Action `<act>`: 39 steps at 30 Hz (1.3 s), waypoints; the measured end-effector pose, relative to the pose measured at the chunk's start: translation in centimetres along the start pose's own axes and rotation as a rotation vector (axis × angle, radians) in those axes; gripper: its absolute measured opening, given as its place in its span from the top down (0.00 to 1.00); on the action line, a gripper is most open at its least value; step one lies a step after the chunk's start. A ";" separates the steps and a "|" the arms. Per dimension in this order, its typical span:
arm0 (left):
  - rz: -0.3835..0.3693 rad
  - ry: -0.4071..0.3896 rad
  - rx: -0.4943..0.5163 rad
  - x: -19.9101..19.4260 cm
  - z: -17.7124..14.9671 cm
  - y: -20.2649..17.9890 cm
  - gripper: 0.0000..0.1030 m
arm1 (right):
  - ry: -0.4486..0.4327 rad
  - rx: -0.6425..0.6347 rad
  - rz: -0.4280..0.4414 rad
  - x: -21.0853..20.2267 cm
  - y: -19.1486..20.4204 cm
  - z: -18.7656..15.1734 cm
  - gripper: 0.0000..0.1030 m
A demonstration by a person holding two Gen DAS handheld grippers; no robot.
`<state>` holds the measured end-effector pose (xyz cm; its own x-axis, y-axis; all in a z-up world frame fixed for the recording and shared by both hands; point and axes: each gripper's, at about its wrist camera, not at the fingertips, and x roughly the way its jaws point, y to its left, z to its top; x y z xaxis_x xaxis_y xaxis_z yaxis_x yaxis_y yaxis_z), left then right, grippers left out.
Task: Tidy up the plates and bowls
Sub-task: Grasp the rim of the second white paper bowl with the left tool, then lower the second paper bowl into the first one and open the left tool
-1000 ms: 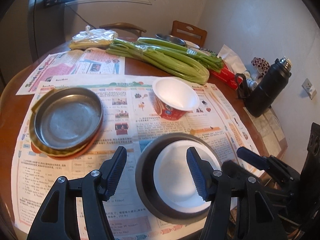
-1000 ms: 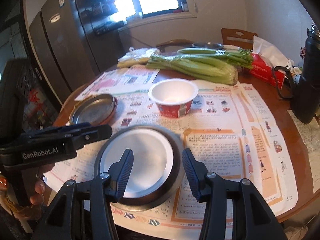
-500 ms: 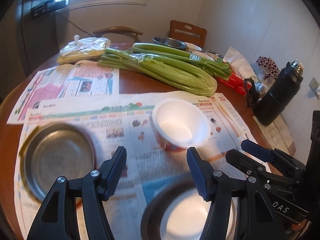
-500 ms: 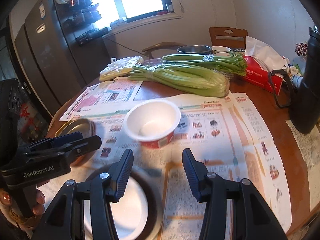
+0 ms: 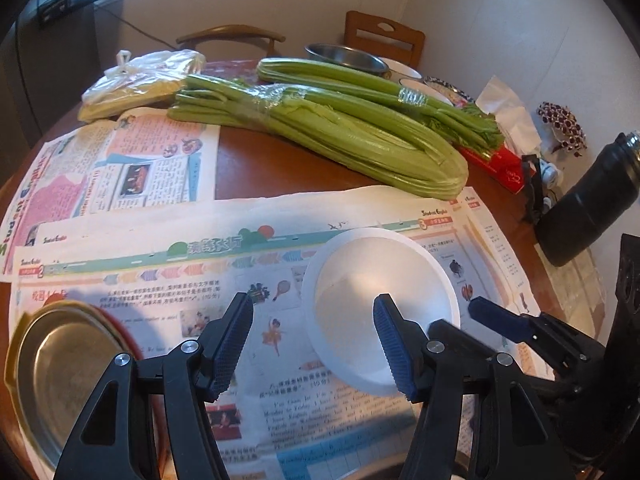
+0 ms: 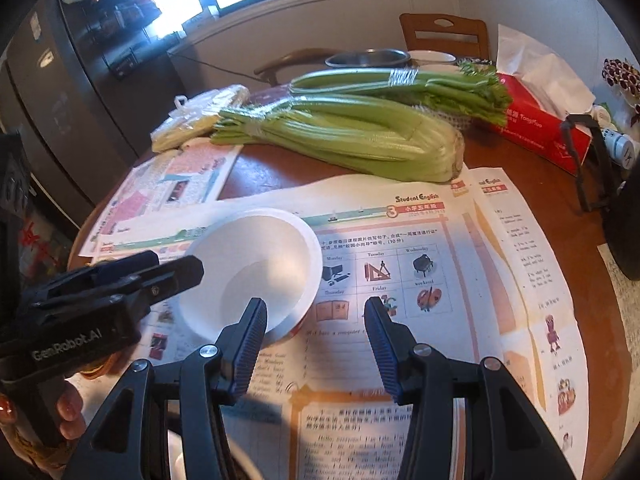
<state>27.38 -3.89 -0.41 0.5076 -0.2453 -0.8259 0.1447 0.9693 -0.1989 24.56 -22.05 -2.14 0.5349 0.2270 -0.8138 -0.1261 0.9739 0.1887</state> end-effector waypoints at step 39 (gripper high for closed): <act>-0.067 -0.106 0.038 -8.5 -4.2 -1.7 0.62 | -0.123 -0.118 0.103 -7.6 5.5 -3.1 0.66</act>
<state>19.27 -3.41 4.74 0.5824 -0.3117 -0.7508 0.2125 0.9498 -0.2295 17.18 -18.38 3.37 0.6111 0.3312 -0.7189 -0.2787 0.9401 0.1962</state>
